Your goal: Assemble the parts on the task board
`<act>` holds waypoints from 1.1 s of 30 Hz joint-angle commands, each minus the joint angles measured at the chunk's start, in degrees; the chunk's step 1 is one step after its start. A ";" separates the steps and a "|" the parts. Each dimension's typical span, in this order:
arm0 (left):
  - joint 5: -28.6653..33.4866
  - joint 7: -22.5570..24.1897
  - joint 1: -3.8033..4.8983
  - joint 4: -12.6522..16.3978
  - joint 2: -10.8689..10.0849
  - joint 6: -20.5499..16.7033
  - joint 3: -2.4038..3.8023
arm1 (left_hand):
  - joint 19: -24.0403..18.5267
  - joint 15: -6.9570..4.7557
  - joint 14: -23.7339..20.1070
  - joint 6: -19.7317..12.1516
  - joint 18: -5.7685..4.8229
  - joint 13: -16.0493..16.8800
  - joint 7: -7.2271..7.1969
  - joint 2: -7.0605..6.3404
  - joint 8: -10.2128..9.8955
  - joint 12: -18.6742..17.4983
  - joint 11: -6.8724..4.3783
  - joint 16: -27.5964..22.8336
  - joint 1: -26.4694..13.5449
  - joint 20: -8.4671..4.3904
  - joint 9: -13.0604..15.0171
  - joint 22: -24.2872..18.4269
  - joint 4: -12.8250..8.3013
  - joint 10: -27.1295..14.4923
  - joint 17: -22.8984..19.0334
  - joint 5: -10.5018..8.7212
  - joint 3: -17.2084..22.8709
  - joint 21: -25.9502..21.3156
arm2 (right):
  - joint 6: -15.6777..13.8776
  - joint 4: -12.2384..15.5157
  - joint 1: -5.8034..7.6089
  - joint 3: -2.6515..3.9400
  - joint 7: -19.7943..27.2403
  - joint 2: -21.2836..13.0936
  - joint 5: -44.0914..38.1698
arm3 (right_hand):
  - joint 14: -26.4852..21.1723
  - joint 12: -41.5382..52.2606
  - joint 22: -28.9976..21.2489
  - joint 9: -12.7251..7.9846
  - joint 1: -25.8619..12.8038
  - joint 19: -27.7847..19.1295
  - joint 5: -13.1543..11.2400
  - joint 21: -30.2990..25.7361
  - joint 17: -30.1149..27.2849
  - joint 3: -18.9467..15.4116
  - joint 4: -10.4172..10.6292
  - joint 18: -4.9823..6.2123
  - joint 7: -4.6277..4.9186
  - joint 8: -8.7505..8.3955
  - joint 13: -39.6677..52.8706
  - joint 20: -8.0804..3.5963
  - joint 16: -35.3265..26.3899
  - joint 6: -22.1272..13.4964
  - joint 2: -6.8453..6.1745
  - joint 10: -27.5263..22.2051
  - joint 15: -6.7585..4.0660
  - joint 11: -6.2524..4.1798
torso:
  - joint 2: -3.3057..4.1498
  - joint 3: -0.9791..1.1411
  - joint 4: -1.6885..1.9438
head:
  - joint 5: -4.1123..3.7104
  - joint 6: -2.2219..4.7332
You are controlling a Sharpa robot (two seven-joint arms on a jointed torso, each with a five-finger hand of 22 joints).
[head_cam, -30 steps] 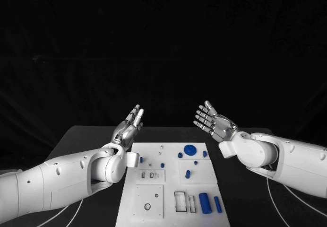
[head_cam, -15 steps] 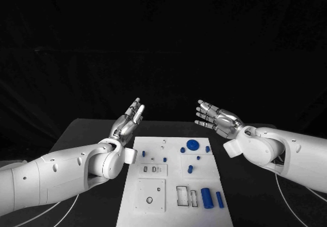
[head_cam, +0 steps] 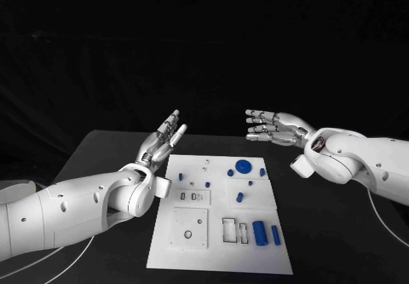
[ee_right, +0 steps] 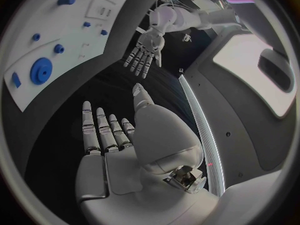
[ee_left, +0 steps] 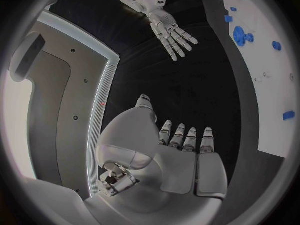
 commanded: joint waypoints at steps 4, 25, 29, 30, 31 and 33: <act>-8.19 2.12 0.47 0.46 0.20 -2.78 0.04 | 0.08 0.58 0.13 0.63 0.87 0.11 0.31 0.03 0.27 0.50 0.43 -0.26 1.53 0.54 0.12 0.11 0.01 0.13 -0.09 1.49 0.74 -0.02 | -6.76 2.42 2.12 -1.32 -1.75 -1.61 -36.18 | 13.30 4.49 -0.46 0.18 0.97 10.37 -1.14 0.60 2.62 2.88 -0.32 1.25 -0.29 0.40 0.42 -2.07 0.66 2.61 -0.27 6.61 -2.39 -1.73 | 1.69 -0.41 1.57 | 0.20 -1.96; -15.88 0.79 1.54 9.55 -8.02 -4.97 0.75 | 0.87 2.85 0.13 1.50 0.89 0.18 1.42 0.53 0.33 1.19 1.60 -0.26 5.09 3.04 0.19 0.60 0.10 0.60 -0.09 5.72 1.45 0.64 | -17.25 8.34 3.21 -1.76 -8.20 -2.67 -59.62 | 54.06 -0.13 21.98 3.76 2.68 48.61 0.52 32.92 26.76 10.44 -2.93 -0.01 2.22 3.47 0.90 -13.21 38.74 34.58 -7.99 38.05 -11.80 -3.39 | 5.12 -0.60 0.95 | -0.63 -5.83; -15.63 0.47 1.57 10.98 -9.69 -4.27 0.52 | 0.88 3.23 0.13 1.54 0.88 0.16 1.75 0.97 0.34 1.03 2.06 -0.26 5.51 3.38 0.20 0.61 0.12 0.58 -0.09 6.27 1.69 0.66 | -16.53 9.38 3.02 -1.75 -11.42 -1.45 -60.97 | 54.77 -2.62 32.78 4.68 2.31 48.33 1.56 42.44 34.19 12.94 -2.44 -0.92 2.18 3.22 0.97 -13.14 47.04 36.85 -9.59 40.55 -12.06 -3.32 | 5.45 -0.30 1.10 | -0.71 -6.25; -15.49 0.40 1.57 11.31 -10.03 -4.13 0.48 | 0.89 3.27 0.13 1.55 0.87 0.16 1.79 1.01 0.34 1.03 2.11 -0.26 5.55 3.41 0.20 0.61 0.13 0.58 -0.09 6.34 1.71 0.67 | -16.12 9.60 2.95 -1.75 -12.30 -1.20 -61.29 | 54.82 -3.35 34.71 5.02 2.13 47.98 1.50 44.17 35.32 13.51 -2.38 -1.10 2.46 3.13 1.00 -13.04 48.42 37.42 -10.36 40.80 -12.11 -3.23 | 5.56 -0.29 1.21 | -0.85 -6.35; -15.34 0.35 1.58 11.62 -10.33 -4.02 0.46 | 0.89 3.27 0.13 1.55 0.87 0.16 1.79 1.01 0.34 1.03 2.11 -0.26 5.55 3.41 0.20 0.61 0.13 0.58 -0.09 6.34 1.71 0.67 | -15.63 9.74 2.88 -1.74 -13.15 -0.93 -61.59 | 54.82 -3.76 35.84 5.19 1.86 47.81 1.20 45.13 35.94 13.72 -2.26 -1.12 2.48 3.01 1.01 -13.08 49.14 37.59 -10.77 40.80 -11.97 -3.19 | 5.65 -0.30 1.28 | -0.95 -6.41; -15.06 0.25 1.58 12.13 -10.88 -3.76 0.42 | 0.89 3.34 0.13 1.62 0.87 0.16 1.86 1.10 0.35 1.01 2.22 -0.26 5.62 3.49 0.21 0.61 0.14 0.58 -0.09 6.49 1.75 0.67 | -14.45 9.64 2.74 -1.72 -14.73 -0.12 -62.06 | 54.76 -4.63 37.81 5.58 1.33 47.24 0.16 46.84 36.83 14.20 -1.97 -1.18 2.30 2.65 1.07 -12.98 50.33 37.78 -11.48 40.75 -11.88 -3.13 | 5.86 -0.29 1.29 | -1.08 -6.65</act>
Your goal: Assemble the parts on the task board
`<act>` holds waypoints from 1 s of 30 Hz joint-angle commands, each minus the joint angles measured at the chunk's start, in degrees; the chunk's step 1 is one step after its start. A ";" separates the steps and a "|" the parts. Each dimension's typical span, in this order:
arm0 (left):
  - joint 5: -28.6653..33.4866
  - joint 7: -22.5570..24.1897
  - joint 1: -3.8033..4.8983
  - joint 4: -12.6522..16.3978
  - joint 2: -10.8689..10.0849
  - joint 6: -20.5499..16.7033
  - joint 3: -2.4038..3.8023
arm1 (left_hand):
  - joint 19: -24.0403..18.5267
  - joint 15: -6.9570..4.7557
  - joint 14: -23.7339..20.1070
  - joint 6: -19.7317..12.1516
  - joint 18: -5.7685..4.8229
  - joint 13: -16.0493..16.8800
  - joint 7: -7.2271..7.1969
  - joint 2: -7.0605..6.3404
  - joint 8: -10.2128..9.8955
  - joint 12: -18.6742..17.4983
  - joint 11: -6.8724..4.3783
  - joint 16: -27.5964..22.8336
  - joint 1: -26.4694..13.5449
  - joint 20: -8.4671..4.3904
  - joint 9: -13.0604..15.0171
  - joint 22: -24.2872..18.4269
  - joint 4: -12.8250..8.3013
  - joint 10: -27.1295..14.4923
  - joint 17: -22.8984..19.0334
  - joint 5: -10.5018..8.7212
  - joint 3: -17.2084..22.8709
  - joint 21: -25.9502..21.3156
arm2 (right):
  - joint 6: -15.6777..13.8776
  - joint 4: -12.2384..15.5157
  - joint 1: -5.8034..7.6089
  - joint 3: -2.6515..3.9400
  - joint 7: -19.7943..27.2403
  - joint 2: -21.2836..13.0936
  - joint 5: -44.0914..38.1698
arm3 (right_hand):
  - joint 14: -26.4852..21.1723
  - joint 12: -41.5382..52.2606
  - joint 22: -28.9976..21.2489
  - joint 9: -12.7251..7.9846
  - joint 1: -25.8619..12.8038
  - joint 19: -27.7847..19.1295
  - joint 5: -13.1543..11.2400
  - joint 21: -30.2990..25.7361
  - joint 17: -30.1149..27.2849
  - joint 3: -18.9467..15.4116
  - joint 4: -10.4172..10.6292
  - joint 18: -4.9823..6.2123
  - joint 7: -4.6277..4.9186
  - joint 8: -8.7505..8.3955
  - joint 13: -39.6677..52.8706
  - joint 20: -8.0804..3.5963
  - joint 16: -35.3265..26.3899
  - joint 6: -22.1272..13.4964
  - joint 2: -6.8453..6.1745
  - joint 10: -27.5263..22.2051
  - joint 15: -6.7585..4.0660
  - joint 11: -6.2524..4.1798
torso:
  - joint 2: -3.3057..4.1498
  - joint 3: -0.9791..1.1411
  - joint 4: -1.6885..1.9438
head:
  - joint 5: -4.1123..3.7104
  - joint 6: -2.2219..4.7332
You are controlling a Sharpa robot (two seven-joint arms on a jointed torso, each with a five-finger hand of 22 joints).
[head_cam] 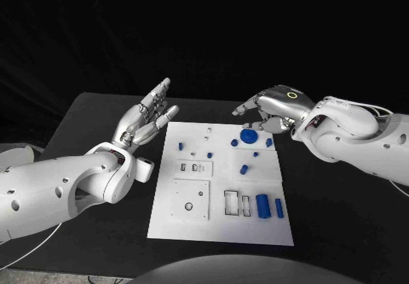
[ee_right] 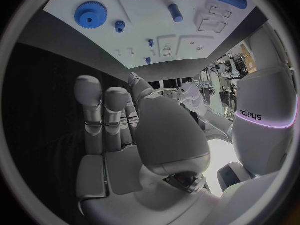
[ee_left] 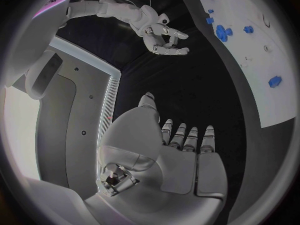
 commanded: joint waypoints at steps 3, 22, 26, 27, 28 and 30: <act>-0.14 0.18 0.12 1.10 -0.92 1.12 -0.05 | -0.03 0.56 -0.07 0.05 0.86 0.04 0.34 0.28 0.35 -0.07 0.63 -0.26 0.57 0.60 0.10 0.05 -0.01 0.05 -0.05 0.49 0.37 0.39 | 2.63 -0.88 -0.37 0.06 -7.06 2.18 -3.90 | 1.03 -1.21 5.87 0.46 -0.29 -0.04 -1.28 4.62 3.68 0.82 0.06 -1.68 0.15 -0.80 0.14 0.15 3.73 -0.19 -1.40 0.08 0.14 0.16 | 0.67 0.19 -0.05 | -0.45 -0.72; 0.92 0.19 0.11 1.96 -0.95 2.83 -0.10 | 0.06 0.70 -0.07 0.33 0.88 0.07 0.68 0.82 0.39 0.04 1.54 -0.26 1.07 0.92 0.14 0.10 -0.01 0.09 -0.05 1.21 0.62 0.47 | 10.67 -5.48 -2.72 0.27 -10.09 6.23 -4.45 | 0.84 -2.60 9.21 0.36 1.34 -1.25 0.67 7.32 3.95 3.24 -1.44 -1.75 1.69 -0.90 0.20 0.43 4.93 -0.11 -2.37 0.94 0.50 0.74 | 1.29 0.29 0.28 | -0.25 -0.56; 1.03 0.19 0.11 1.79 -0.74 3.17 -0.11 | 0.07 0.73 -0.07 0.38 0.89 0.07 0.76 0.96 0.40 0.06 1.76 -0.26 1.14 0.98 0.14 0.11 0.01 0.11 -0.05 1.27 0.67 0.49 | 11.33 -6.81 -3.21 0.32 -9.74 6.93 -4.45 | 0.58 -2.80 9.18 0.33 1.17 -1.65 0.15 7.25 3.77 3.56 -1.43 -1.70 1.83 -0.87 0.18 0.52 4.84 0.07 -2.46 1.11 0.57 0.78 | 1.19 0.24 0.24 | -0.12 -0.70; 1.04 0.20 0.11 1.77 -0.70 3.23 -0.11 | 0.07 0.73 -0.07 0.38 0.89 0.07 0.76 0.96 0.40 0.06 1.76 -0.26 1.14 0.98 0.14 0.11 0.01 0.11 -0.05 1.27 0.67 0.49 | 11.39 -7.07 -3.32 0.34 -9.64 7.10 -4.45 | 0.53 -2.83 9.22 0.33 1.09 -1.75 -0.05 7.26 3.79 3.66 -1.39 -1.69 1.87 -0.84 0.18 0.55 4.88 0.20 -2.48 1.24 0.59 0.78 | 1.18 0.23 0.22 | -0.09 -0.72; 1.05 0.21 0.11 1.77 -0.68 3.27 -0.11 | 0.09 0.74 -0.07 0.41 0.89 0.07 0.78 1.01 0.40 0.08 1.81 -0.26 1.16 1.00 0.15 0.12 0.00 0.12 -0.05 1.30 0.69 0.51 | 11.41 -7.22 -3.39 0.35 -9.56 7.20 -4.46 | 0.52 -2.84 9.27 0.34 1.04 -1.80 -0.15 7.29 3.81 3.72 -1.37 -1.68 1.88 -0.80 0.19 0.56 4.91 0.31 -2.48 1.34 0.59 0.79 | 1.19 0.23 0.21 | -0.05 -0.76; 1.06 0.25 0.11 1.73 -0.61 3.47 -0.11 | 0.11 0.75 -0.07 0.41 0.89 0.08 0.81 1.05 0.40 0.11 1.89 -0.26 1.21 1.03 0.15 0.13 0.00 0.13 -0.05 1.38 0.71 0.52 | 11.52 -7.68 -3.60 0.38 -9.31 7.52 -4.46 | 0.46 -2.87 9.46 0.36 0.87 -1.94 -0.48 7.39 3.83 3.91 -1.29 -1.68 1.83 -0.72 0.21 0.60 4.99 0.65 -2.54 1.67 0.60 0.75 | 1.21 0.26 0.24 | -0.03 -0.79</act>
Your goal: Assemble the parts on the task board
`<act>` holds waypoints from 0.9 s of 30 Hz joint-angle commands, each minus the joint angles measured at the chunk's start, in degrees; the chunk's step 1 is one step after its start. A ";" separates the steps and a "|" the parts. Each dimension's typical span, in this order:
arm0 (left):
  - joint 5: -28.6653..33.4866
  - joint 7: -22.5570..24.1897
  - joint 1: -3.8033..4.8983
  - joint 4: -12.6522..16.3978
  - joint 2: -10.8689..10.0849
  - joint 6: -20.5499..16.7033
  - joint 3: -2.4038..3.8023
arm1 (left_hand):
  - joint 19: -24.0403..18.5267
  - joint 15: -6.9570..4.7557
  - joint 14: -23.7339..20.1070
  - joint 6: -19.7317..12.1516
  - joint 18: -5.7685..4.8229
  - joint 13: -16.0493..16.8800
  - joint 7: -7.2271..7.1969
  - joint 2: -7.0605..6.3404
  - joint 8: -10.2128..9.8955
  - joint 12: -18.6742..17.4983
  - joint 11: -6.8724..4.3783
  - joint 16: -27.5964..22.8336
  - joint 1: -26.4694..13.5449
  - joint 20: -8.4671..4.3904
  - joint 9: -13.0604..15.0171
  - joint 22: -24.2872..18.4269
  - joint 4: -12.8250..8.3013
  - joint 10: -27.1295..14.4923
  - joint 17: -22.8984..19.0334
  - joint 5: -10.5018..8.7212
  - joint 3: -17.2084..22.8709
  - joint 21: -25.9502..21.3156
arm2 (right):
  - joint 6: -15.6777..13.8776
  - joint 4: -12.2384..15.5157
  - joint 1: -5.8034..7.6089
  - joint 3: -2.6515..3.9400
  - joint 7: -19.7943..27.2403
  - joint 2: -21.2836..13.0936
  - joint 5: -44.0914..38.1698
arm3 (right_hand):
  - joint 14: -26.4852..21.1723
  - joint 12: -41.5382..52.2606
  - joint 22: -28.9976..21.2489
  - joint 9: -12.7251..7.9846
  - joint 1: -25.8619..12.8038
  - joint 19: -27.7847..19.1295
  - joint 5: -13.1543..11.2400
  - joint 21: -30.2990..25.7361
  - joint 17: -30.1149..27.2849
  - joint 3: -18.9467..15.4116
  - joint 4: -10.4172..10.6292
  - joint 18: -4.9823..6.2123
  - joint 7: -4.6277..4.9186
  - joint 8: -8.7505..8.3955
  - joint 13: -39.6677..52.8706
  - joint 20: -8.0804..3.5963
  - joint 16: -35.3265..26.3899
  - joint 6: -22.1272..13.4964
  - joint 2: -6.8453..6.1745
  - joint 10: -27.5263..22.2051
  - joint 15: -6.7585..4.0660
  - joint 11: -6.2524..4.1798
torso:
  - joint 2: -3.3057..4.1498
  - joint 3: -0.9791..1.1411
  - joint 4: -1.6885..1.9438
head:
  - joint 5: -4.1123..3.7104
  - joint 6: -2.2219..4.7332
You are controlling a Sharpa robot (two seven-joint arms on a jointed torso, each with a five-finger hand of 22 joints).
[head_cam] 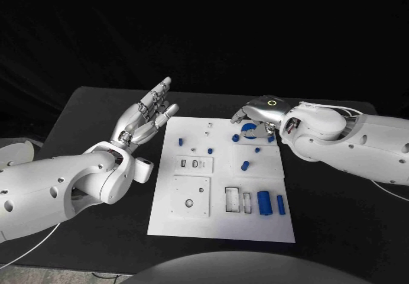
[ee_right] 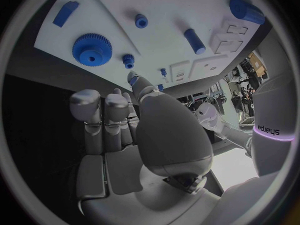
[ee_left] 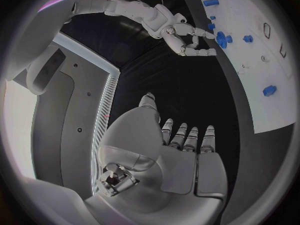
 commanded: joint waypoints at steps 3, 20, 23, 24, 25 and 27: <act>0.28 0.55 0.09 -0.06 0.33 1.77 0.03 | -0.08 0.35 -0.07 0.02 0.91 0.09 0.39 0.31 0.20 0.09 0.47 -0.26 0.47 0.43 0.06 0.10 0.00 -0.06 -0.08 0.28 0.40 0.36 | 2.27 -1.12 -0.52 0.11 0.08 0.75 -1.02 | -0.26 -0.32 0.43 -0.01 -0.17 -0.58 -0.90 0.46 0.08 0.67 0.17 -0.78 0.02 0.15 0.03 0.12 0.42 0.95 -0.09 0.91 0.25 -0.02 | -0.03 0.02 0.02 | 0.06 -0.22; 0.40 0.63 0.08 -0.62 0.76 2.73 0.01 | 0.06 0.42 -0.07 0.43 0.94 0.11 0.84 0.57 0.26 0.23 0.89 -0.26 0.82 0.74 0.11 0.18 0.00 0.00 -0.08 0.74 0.50 0.48 | 1.83 -4.37 -2.16 0.20 1.49 2.82 -1.09 | -0.89 -0.36 0.75 0.52 -0.38 -1.59 -1.46 0.41 -0.61 2.50 0.62 -0.66 -0.72 0.76 0.08 0.13 0.19 3.68 -0.18 3.12 0.19 -0.22 | -0.02 0.02 -0.04 | 0.37 -0.54; 0.55 0.62 0.07 -0.73 0.80 2.84 0.01 | 0.09 0.43 -0.07 0.48 0.94 0.11 0.88 0.60 0.26 0.28 0.93 -0.26 0.86 0.78 0.11 0.19 0.00 0.01 -0.08 0.77 0.51 0.50 | 1.83 -4.76 -2.34 0.21 1.71 3.11 -1.04 | -0.96 -0.41 0.91 0.61 -0.45 -1.66 -1.46 0.48 -0.69 2.78 0.74 -0.67 -0.75 0.84 0.07 0.13 0.17 4.08 -0.15 3.34 0.18 -0.26 | -0.02 0.03 -0.10 | 0.39 -0.59; 0.60 0.61 0.07 -0.77 0.82 2.89 0.00 | 0.11 0.45 -0.07 0.54 0.94 0.12 0.93 0.63 0.27 0.31 0.97 -0.26 0.89 0.81 0.12 0.20 0.00 0.03 -0.08 0.82 0.53 0.52 | 1.84 -4.92 -2.41 0.22 1.77 3.22 -1.02 | -0.96 -0.41 0.93 0.61 -0.46 -1.66 -1.46 0.49 -0.69 2.80 0.75 -0.67 -0.74 0.84 0.07 0.13 0.16 4.10 -0.15 3.36 0.18 -0.26 | -0.01 0.03 -0.08 | 0.34 -0.66; 0.63 0.60 0.07 -0.79 0.84 2.94 0.00 | 0.12 0.46 -0.07 0.57 0.94 0.12 0.96 0.65 0.28 0.33 1.00 -0.26 0.91 0.83 0.13 0.20 0.00 0.03 -0.08 0.84 0.53 0.53 | 1.83 -5.07 -2.47 0.22 1.85 3.32 -1.01 | -0.99 -0.43 1.00 0.64 -0.48 -1.68 -1.44 0.52 -0.71 2.93 0.81 -0.68 -0.72 0.86 0.06 0.13 0.16 4.23 -0.11 3.46 0.18 -0.26 | 0.00 0.02 -0.05 | 0.29 -0.73; 0.67 0.60 0.07 -0.83 0.88 3.00 0.00 | 0.13 0.47 -0.07 0.58 0.94 0.12 0.99 0.67 0.28 0.34 1.04 -0.26 0.94 0.86 0.13 0.21 0.00 0.04 -0.08 0.86 0.54 0.54 | 1.78 -5.30 -2.58 0.23 1.98 3.46 -0.97 | -1.01 -0.45 1.09 0.67 -0.49 -1.73 -1.34 0.56 -0.69 3.18 0.89 -0.69 -0.67 0.85 0.06 0.13 0.20 4.40 -0.03 3.63 0.18 -0.28 | -0.01 0.00 -0.05 | 0.28 -0.88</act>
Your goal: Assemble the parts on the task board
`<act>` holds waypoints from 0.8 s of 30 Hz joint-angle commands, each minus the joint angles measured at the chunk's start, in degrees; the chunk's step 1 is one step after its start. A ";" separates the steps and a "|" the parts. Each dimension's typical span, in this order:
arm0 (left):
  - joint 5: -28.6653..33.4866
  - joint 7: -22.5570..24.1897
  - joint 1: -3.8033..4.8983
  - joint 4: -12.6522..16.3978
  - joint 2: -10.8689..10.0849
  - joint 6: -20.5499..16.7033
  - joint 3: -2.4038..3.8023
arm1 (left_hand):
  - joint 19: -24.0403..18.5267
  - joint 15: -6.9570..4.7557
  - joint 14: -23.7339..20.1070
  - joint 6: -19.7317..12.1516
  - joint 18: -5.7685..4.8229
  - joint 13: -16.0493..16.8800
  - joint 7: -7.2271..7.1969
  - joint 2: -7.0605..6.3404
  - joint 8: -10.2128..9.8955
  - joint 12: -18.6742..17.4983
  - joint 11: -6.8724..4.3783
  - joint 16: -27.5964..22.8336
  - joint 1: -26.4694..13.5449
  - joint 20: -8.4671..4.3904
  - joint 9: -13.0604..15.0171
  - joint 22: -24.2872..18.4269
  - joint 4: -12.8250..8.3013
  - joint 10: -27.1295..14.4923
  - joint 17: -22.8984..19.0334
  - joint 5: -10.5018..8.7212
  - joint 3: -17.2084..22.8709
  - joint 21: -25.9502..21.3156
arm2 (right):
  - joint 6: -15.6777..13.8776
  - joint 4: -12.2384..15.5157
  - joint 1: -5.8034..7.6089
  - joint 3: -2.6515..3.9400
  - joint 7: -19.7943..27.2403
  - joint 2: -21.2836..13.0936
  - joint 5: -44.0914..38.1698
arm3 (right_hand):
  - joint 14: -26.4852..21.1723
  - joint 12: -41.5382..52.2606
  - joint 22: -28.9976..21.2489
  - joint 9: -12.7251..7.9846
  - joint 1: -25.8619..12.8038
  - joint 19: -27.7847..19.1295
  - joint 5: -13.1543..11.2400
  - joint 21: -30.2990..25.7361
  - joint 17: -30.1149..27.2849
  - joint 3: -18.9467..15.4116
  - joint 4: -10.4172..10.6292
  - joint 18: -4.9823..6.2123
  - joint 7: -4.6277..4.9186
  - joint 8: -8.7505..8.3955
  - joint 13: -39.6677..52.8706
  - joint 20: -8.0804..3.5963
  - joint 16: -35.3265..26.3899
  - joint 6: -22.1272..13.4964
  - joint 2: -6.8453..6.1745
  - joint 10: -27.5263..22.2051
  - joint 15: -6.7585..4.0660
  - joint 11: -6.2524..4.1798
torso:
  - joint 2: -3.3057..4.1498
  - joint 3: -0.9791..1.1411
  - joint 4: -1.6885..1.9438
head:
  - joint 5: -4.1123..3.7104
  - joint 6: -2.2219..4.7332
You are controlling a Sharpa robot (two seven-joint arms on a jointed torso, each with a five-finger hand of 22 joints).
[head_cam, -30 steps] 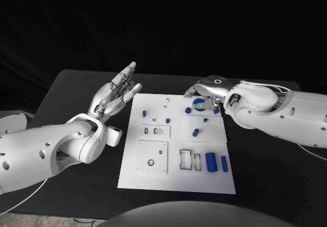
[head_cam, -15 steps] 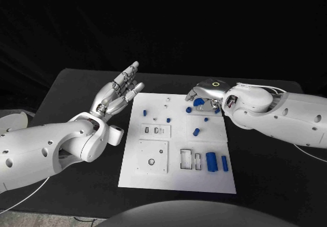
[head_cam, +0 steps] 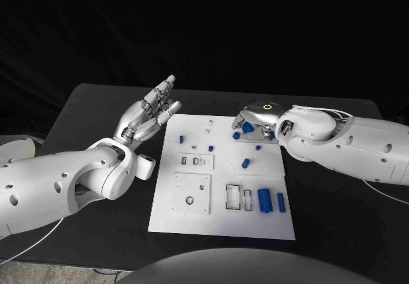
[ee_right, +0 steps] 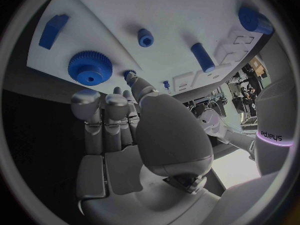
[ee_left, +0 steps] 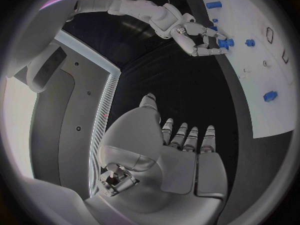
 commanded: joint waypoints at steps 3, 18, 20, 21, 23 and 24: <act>0.34 0.59 0.07 -0.05 0.29 1.38 0.02 | 0.16 0.50 -0.07 0.05 0.94 0.09 0.55 0.19 0.27 0.41 0.53 -0.26 0.49 0.51 0.07 0.07 -0.01 -0.15 -0.09 0.43 0.24 0.36 | 0.20 -0.70 -0.33 0.05 1.20 0.43 -0.59 | -0.45 -0.33 0.37 0.14 -0.45 -0.46 0.15 0.45 -0.07 1.04 0.17 -0.71 0.21 0.36 -0.01 0.00 0.04 0.89 0.22 0.91 -0.05 -0.07 | 0.03 -0.03 0.02 | -0.05 -0.37; 0.53 0.33 0.04 -0.73 0.70 1.92 -0.03 | 0.31 0.71 -0.07 0.32 0.95 0.15 1.08 0.43 0.30 0.83 1.26 -0.26 0.99 0.91 0.10 0.14 -0.02 0.05 -0.09 0.93 0.37 0.50 | -0.16 -1.99 -1.08 0.16 2.41 1.40 0.71 | -0.67 -0.67 1.33 0.44 -0.66 -0.80 -1.19 0.85 -0.10 3.30 0.97 -0.78 0.41 0.40 -0.10 0.01 0.22 2.56 0.68 2.94 -0.02 -0.07 | 0.05 -0.05 0.00 | 0.03 -0.81; 0.55 0.29 0.03 -0.80 0.77 2.00 -0.03 | 0.32 0.72 -0.07 0.33 0.95 0.15 1.09 0.43 0.30 0.84 1.27 -0.26 0.99 0.91 0.10 0.14 -0.02 0.05 -0.09 0.93 0.37 0.50 | -0.12 -2.16 -1.18 0.18 2.52 1.52 0.87 | -0.71 -0.66 1.48 0.51 -0.72 -0.84 -1.44 0.90 -0.16 3.55 1.10 -0.80 0.44 0.45 -0.09 0.04 0.22 2.88 0.70 3.39 0.02 -0.05 | 0.05 -0.07 0.02 | 0.04 -0.81; 0.56 0.27 0.03 -0.83 0.81 2.04 -0.03 | 0.32 0.72 -0.07 0.33 0.95 0.15 1.09 0.43 0.30 0.84 1.27 -0.26 0.99 0.91 0.10 0.14 -0.02 0.05 -0.09 0.93 0.37 0.50 | -0.12 -2.24 -1.23 0.18 2.59 1.58 0.93 | -0.75 -0.63 1.52 0.58 -0.70 -0.89 -1.56 0.90 -0.24 3.72 1.14 -0.80 0.44 0.53 -0.07 0.06 0.18 3.15 0.72 3.73 0.05 -0.05 | 0.05 -0.06 0.03 | 0.07 -0.81; 0.58 0.23 0.03 -0.91 0.89 2.12 -0.04 | 0.34 0.77 -0.07 0.40 0.94 0.16 1.18 0.48 0.31 0.89 1.44 -0.26 1.10 0.99 0.11 0.15 -0.01 0.09 -0.09 1.01 0.39 0.52 | -0.26 -2.41 -1.32 0.21 2.89 1.67 1.08 | -0.88 -0.38 1.70 0.83 -0.53 -0.98 -1.84 0.95 -0.49 4.18 1.18 -0.82 0.38 0.90 0.01 0.12 0.02 4.16 0.89 4.92 0.14 -0.13 | 0.05 -0.06 0.05 | 0.15 -0.81; 0.59 0.20 0.03 -0.94 0.91 2.16 -0.04 | 0.34 0.77 -0.07 0.40 0.94 0.16 1.19 0.48 0.31 0.89 1.44 -0.26 1.10 0.99 0.11 0.15 -0.01 0.09 -0.09 1.01 0.39 0.52 | -0.37 -2.47 -1.36 0.22 3.07 1.71 1.18 | -0.96 -0.21 1.83 0.97 -0.40 -1.01 -1.95 0.99 -0.64 4.40 1.15 -0.84 0.30 1.12 0.06 0.17 -0.07 4.72 0.97 5.65 0.22 -0.21 | 0.05 -0.05 0.06 | 0.20 -0.81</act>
